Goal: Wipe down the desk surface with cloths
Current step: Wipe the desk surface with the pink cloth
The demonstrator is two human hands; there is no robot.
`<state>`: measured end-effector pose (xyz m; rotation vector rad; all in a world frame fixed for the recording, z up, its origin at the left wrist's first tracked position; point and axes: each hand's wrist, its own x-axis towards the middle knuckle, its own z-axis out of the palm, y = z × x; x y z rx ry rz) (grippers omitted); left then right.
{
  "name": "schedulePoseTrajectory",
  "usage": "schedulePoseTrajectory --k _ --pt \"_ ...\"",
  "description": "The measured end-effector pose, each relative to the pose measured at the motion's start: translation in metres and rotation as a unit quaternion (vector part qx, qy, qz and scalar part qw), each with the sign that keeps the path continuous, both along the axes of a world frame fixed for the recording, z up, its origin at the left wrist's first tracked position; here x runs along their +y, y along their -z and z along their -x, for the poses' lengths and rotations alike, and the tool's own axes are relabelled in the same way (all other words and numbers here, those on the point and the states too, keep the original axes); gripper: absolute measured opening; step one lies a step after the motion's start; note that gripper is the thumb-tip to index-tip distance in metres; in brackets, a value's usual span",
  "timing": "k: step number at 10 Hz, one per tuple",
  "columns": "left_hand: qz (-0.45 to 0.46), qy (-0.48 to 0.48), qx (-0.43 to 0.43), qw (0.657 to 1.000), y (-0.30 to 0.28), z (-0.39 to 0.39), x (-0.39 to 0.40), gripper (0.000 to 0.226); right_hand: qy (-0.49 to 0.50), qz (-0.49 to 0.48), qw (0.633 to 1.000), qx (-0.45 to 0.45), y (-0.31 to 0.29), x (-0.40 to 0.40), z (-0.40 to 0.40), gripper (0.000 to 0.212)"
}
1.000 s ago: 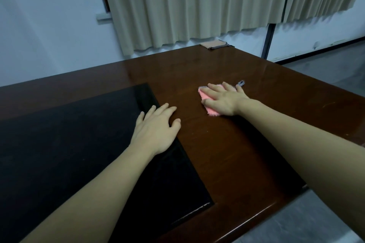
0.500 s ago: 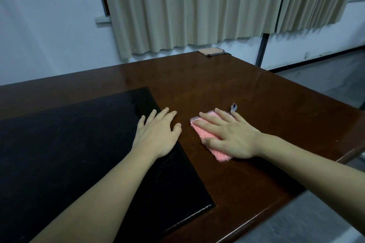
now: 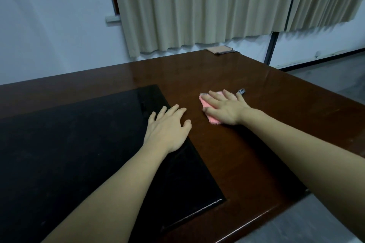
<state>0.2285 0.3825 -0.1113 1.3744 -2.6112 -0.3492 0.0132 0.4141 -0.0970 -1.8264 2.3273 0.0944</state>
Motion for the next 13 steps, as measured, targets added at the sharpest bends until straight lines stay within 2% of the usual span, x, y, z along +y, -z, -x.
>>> schedulePoseTrajectory --k 2,3,4,7,9,11,13 --pt "0.001 0.000 -0.002 1.000 0.001 -0.001 -0.001 0.056 -0.109 -0.004 0.994 0.007 0.000 0.074 -0.041 0.062" --pt "0.002 0.000 0.001 1.000 0.001 0.000 -0.001 0.056 -0.118 -0.006 0.993 0.011 0.000 0.087 -0.046 0.066" --pt "0.000 0.001 0.001 1.000 0.001 0.000 -0.002 0.056 -0.106 -0.002 0.994 0.005 -0.001 0.076 -0.042 0.060" --pt "-0.004 0.008 0.018 1.000 0.001 -0.003 -0.004 0.056 0.003 0.010 1.000 -0.007 0.000 -0.015 -0.022 0.061" --pt "-0.026 0.018 0.052 0.998 -0.005 -0.010 -0.005 0.052 -0.046 0.003 0.999 0.000 0.002 0.014 -0.040 0.061" --pt "-0.002 0.020 0.047 0.999 -0.011 -0.040 -0.006 0.048 -0.123 -0.001 0.992 0.000 0.004 0.056 -0.059 0.059" --pt "-0.003 -0.022 0.011 1.000 -0.019 -0.092 -0.027 0.049 -0.113 -0.001 0.994 -0.006 0.000 0.037 -0.058 0.060"
